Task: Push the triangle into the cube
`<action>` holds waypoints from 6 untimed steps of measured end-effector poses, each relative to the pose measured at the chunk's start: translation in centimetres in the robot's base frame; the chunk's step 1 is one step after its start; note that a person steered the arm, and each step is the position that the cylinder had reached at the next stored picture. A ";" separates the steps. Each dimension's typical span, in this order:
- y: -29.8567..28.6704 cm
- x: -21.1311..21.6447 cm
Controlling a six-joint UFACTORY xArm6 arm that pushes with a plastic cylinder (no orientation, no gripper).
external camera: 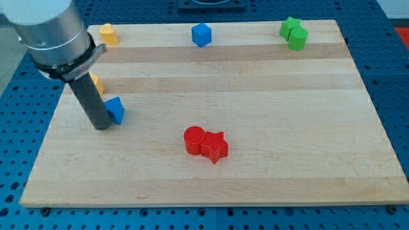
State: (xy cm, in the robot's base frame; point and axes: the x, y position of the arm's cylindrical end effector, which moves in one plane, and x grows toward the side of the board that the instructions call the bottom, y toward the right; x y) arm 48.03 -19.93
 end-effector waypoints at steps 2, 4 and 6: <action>-0.4 -0.6; 7.7 -10.6; 7.9 -8.7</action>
State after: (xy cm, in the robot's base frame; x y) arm 39.34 -11.99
